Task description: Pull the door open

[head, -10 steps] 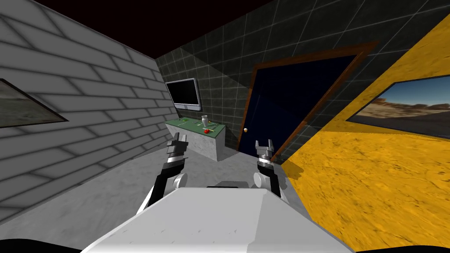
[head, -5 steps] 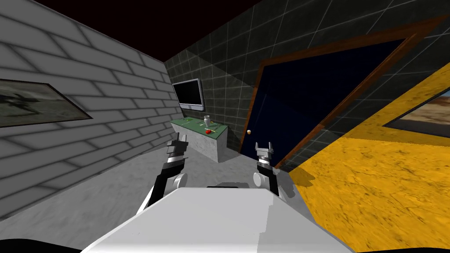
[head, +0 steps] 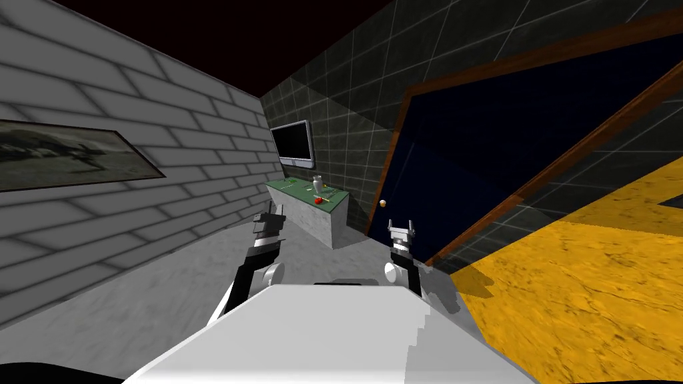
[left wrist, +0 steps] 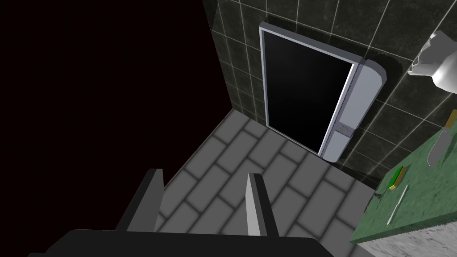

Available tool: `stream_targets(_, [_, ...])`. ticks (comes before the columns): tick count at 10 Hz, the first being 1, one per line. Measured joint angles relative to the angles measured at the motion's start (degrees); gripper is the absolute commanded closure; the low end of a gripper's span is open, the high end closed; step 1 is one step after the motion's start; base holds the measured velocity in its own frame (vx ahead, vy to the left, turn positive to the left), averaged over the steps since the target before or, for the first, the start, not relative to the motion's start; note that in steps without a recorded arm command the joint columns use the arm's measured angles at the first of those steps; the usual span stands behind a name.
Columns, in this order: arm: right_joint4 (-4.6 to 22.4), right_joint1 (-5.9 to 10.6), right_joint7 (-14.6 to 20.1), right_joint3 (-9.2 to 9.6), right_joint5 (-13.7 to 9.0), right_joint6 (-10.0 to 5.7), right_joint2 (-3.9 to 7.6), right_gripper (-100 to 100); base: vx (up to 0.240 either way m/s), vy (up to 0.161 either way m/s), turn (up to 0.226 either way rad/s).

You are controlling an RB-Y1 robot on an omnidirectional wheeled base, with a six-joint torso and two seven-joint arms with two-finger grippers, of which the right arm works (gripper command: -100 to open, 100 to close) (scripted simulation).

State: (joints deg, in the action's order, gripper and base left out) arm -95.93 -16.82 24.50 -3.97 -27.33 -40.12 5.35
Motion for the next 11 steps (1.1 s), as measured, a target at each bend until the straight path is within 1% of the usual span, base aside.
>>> stream_targets(3, [5.0, 1.80, 3.1, -0.46, -3.0, -1.28, 0.08, -100, 0.080, -0.080, 0.148])
stream_targets(5, [9.2, 2.93, 5.7, -0.83, -5.1, -2.78, 0.64, -100, 0.065, -0.063, 0.161])
stream_targets(6, [10.9, 3.24, 7.0, -0.99, -6.1, -3.36, 0.86, -100, 0.078, -0.070, 0.143])
stream_targets(7, [12.5, 3.64, 8.3, -1.22, -7.2, -3.82, 1.09, -100, 0.075, -0.073, 0.156])
stream_targets(8, [13.5, 3.84, 9.3, -1.40, -8.3, -4.04, 1.06, -100, 0.075, -0.072, 0.159])
stream_targets(9, [15.3, 4.43, 10.3, -1.54, -9.3, -4.50, 1.06, -100, 0.063, -0.084, 0.142])
stream_targets(10, [17.1, 5.05, 11.5, -1.78, -10.3, -5.01, 1.30, -100, 0.062, -0.079, 0.166])
stream_targets(11, [18.2, 5.29, 12.6, -2.08, -11.4, -5.19, 1.51, -100, 0.070, -0.079, 0.167])
